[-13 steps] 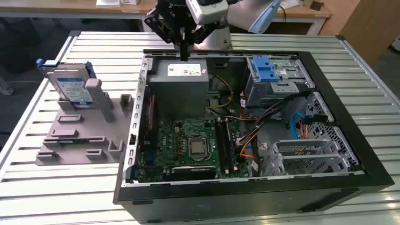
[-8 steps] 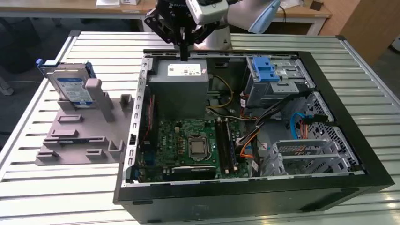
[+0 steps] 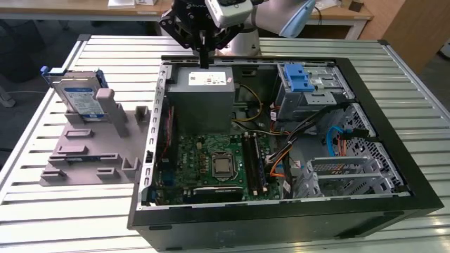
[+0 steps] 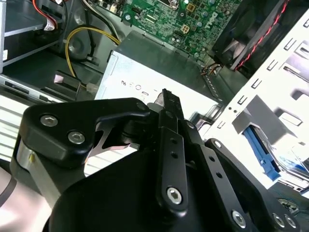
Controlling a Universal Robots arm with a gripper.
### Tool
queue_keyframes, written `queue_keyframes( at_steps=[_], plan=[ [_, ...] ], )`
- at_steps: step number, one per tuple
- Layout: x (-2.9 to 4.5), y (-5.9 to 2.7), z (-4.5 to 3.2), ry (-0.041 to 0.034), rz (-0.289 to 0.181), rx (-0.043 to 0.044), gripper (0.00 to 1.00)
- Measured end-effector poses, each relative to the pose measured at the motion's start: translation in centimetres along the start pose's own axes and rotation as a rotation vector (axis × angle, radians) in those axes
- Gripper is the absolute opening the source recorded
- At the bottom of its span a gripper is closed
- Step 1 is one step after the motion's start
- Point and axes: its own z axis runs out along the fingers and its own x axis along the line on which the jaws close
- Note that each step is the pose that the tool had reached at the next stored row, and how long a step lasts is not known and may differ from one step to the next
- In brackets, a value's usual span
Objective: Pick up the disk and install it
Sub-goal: 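Reach for the disk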
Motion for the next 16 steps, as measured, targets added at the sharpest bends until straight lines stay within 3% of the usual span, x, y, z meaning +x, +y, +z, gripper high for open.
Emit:
queue_keyframes(
  at_steps=[16],
  plan=[
    [1.97, -0.12, -0.03, 0.0, 0.0, -0.0001, 0.11]
  ],
)
